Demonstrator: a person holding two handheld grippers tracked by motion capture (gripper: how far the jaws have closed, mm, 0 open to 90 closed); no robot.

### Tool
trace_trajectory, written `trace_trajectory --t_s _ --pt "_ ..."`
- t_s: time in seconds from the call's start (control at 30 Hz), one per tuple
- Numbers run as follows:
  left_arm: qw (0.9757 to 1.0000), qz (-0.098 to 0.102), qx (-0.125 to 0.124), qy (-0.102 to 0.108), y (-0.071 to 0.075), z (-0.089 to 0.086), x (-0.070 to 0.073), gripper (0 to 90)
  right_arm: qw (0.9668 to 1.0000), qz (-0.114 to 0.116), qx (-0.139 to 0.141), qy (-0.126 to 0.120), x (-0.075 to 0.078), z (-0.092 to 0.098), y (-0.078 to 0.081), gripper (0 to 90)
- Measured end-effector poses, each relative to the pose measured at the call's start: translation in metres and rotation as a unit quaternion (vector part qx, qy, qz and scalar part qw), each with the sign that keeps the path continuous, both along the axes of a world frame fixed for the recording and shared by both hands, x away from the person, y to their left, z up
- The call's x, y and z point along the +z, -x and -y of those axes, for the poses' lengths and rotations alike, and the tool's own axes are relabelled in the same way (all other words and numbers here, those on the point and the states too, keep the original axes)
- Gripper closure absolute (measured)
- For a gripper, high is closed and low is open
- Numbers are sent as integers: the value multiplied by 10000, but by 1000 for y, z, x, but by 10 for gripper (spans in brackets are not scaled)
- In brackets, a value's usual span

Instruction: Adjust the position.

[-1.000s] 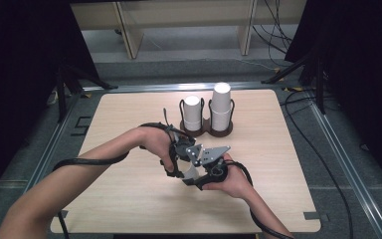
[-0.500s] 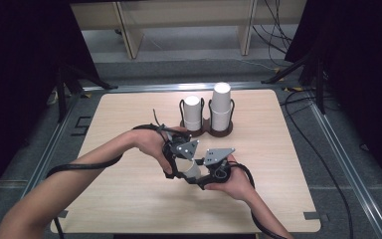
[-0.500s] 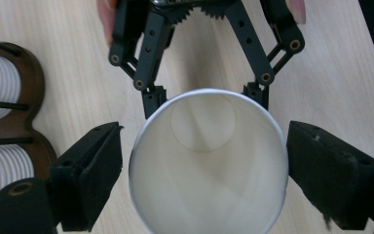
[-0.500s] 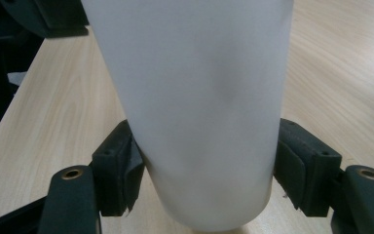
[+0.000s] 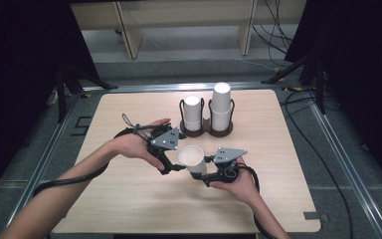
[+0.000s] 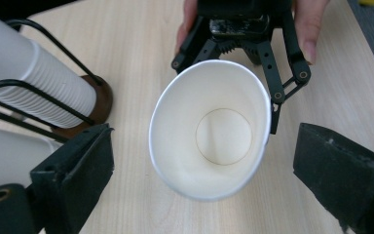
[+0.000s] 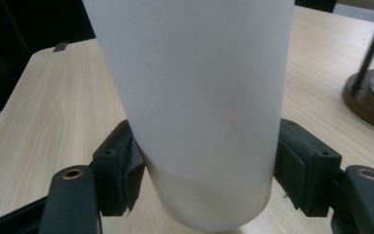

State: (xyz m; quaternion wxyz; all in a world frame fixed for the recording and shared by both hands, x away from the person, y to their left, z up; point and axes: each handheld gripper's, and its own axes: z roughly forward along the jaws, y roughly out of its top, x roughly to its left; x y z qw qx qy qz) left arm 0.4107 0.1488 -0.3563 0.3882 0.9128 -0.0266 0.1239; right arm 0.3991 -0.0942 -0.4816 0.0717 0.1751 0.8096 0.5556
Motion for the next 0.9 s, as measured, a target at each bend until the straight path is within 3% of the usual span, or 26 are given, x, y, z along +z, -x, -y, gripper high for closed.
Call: trace_trajectory --t_s 0.07,0.1,0.2,0.23,0.33,0.37,0.4,0.47,0.53,0.57,0.6,0.63,0.67,0.7,0.73,0.77,0.8,0.87,0.9 --pt "9994 43 190 271 1 -7 -3 70 9998 -155 -130 -79 0 4 2 325" --pt "9983 22 372 453 2 -11 -5 70 9998 -28 -115 -141 0 6 0 325" --pt "9934 -37 747 868 4 -21 -12 72 9989 -138 -347 -294 0 11 3 325" --pt "9907 -75 888 1024 5 -25 -17 75 9987 0 -377 -333 -1 14 1 325" --pt "9783 -95 1359 1559 11 -39 -36 73 9973 -36 -608 -415 -2 23 1 325" --pt "9751 -90 1476 1653 12 -42 -41 71 9957 -60 -784 -484 -3 25 3 325" --pt "9711 -66 1605 1765 14 -46 -46 71 9964 29 -741 -421 -3 29 0 325" --pt "9585 -27 1912 2116 18 -52 -58 69 9934 -140 -964 -600 -5 35 1 325" --pt "9392 -43 2374 2480 24 -60 -70 69 9912 -182 -1167 -599 -5 41 2 324" --pt "9314 116 2573 2571 26 -63 -75 69 9892 -217 -1290 -662 -5 45 3 324" --pt "9216 180 2792 2692 29 -67 -83 70 9888 -147 -1334 -659 -5 49 3 324" --pt "9127 254 2948 2818 31 -70 -89 69 9862 -142 -1493 -707 -5 53 3 323" --pt "9089 358 3109 2755 33 -73 -93 70 9850 -65 -1576 -699 -4 57 3 323" --pt "9011 403 3253 2839 36 -76 -99 70 9831 -171 -1661 -754 -4 59 4 323" --pt "8969 424 3360 2844 38 -79 -102 70 9821 -122 -1707 -787 -2 64 2 323" --pt "8896 439 3458 2950 39 -81 -105 70 9812 -101 -1762 -788 -2 66 2 323" --pt "8847 452 3476 3074 40 -82 -108 69 9781 -115 -1932 -767 0 69 4 323" --pt "8787 526 3685 2988 45 -86 -111 70 9759 -58 -2048 -747 2 73 5 323" --pt "8792 581 3685 2963 46 -87 -112 70 9741 61 -2059 -930 1 75 4 323"
